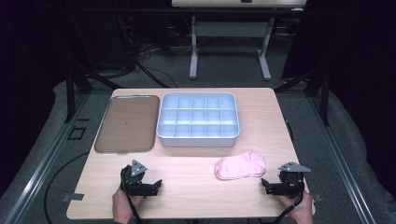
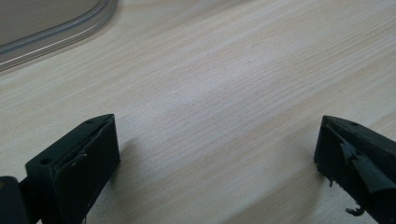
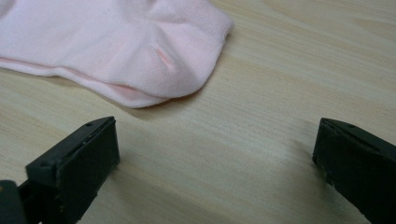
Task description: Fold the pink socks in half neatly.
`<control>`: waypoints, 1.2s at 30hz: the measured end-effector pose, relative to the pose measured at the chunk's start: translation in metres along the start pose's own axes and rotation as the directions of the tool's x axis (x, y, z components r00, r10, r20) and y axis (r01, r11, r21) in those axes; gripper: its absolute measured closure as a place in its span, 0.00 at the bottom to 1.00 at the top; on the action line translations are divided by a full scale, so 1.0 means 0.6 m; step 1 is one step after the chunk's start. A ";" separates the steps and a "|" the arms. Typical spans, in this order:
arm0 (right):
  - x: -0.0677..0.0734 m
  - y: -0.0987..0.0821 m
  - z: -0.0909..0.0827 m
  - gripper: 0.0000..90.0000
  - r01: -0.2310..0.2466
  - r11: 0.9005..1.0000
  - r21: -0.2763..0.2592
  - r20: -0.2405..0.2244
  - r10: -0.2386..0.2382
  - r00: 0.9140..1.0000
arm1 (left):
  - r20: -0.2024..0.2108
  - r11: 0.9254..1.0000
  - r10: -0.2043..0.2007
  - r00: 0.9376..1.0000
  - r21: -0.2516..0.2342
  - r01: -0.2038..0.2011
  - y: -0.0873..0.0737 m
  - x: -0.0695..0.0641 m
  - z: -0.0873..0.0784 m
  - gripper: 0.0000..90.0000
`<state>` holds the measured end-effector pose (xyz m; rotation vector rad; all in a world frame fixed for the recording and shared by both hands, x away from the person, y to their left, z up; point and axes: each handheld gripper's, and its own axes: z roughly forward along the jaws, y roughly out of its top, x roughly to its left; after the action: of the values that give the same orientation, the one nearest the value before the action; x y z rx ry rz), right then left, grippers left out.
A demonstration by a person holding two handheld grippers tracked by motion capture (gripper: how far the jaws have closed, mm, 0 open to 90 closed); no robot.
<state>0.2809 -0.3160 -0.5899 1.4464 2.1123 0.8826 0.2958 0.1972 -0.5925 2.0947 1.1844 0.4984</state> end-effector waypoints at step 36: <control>0.015 0.037 -0.048 0.00 -0.010 1.000 0.004 -0.078 0.011 0.997 | -0.010 1.000 -0.010 1.000 -0.003 0.010 0.001 -0.001 0.001 0.00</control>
<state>0.2736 -0.3097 -0.5539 1.4479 2.1654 0.9549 0.2964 0.1964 -0.5926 2.0844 1.1987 0.5058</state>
